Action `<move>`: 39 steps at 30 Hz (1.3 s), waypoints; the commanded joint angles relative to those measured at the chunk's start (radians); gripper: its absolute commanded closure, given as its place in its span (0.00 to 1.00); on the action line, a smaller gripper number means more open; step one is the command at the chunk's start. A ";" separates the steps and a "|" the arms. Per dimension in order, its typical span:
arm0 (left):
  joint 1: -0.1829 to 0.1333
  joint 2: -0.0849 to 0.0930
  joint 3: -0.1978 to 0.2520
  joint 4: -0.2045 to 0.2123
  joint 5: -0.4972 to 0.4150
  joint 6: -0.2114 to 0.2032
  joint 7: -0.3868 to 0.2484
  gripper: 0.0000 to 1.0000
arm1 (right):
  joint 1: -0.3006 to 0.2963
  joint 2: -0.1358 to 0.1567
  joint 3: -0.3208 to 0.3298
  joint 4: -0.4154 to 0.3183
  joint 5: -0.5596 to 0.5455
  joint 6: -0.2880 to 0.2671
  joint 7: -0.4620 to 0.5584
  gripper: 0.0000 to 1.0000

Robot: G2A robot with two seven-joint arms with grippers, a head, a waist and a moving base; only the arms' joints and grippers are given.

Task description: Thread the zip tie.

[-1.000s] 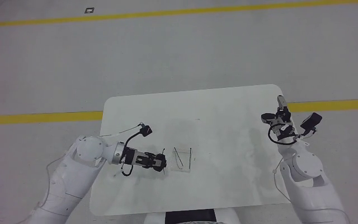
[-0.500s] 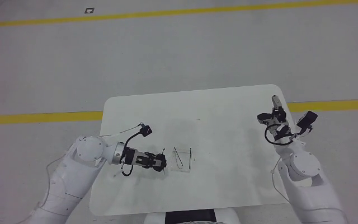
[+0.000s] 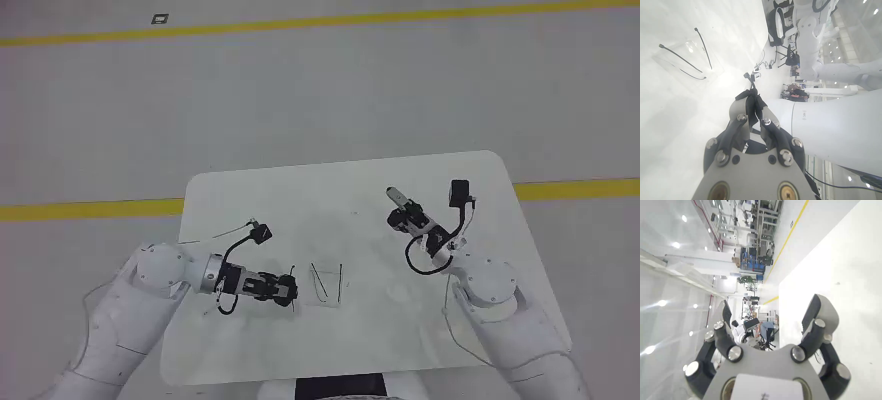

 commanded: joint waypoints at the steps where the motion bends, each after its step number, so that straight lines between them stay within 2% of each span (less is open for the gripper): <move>1: 0.000 0.000 0.000 0.000 0.000 0.000 0.000 1.00 | -0.001 0.000 0.001 0.000 0.002 0.001 -0.001 0.00; 7: 0.000 0.000 0.001 -0.002 0.002 0.000 0.005 1.00 | -0.001 0.000 0.001 0.000 0.002 0.001 -0.001 0.00; 10: -0.005 0.002 0.016 -0.033 0.037 0.000 0.000 1.00 | -0.001 0.000 0.001 0.000 0.002 0.001 -0.001 0.00; 12: -0.009 0.007 0.022 -0.040 0.081 0.000 0.000 1.00 | -0.001 -0.001 -0.002 0.001 0.008 0.000 0.002 0.00; 14: -0.009 0.013 0.033 -0.043 0.111 0.000 0.000 1.00 | 0.004 0.000 -0.009 0.003 0.031 -0.005 0.050 0.00; 17: -0.014 0.021 0.043 -0.043 0.110 0.000 0.000 1.00 | 0.025 -0.001 -0.021 0.015 0.071 -0.011 0.133 0.00; 22: -0.029 0.036 0.055 -0.045 0.100 0.000 0.000 1.00 | 0.076 -0.003 -0.085 0.050 0.087 -0.030 0.286 0.00; 23: -0.031 0.039 0.053 -0.035 0.100 0.000 0.000 1.00 | 0.087 -0.003 -0.100 0.054 0.083 -0.043 0.321 0.00; 24: -0.037 0.042 0.048 -0.018 0.111 0.000 0.000 1.00 | 0.104 0.000 -0.118 0.057 0.033 -0.077 0.379 0.00; 28: -0.040 0.050 0.049 -0.031 0.097 0.000 0.000 1.00 | 0.106 0.000 -0.121 0.058 0.024 -0.085 0.391 0.00; 36: -0.040 0.050 0.049 -0.031 0.097 0.000 0.000 1.00 | 0.104 0.000 -0.128 0.056 0.030 -0.087 0.397 0.00; 39: -0.040 0.050 0.049 -0.031 0.097 0.000 0.000 1.00 | 0.127 -0.003 -0.165 0.071 0.061 -0.089 0.471 0.00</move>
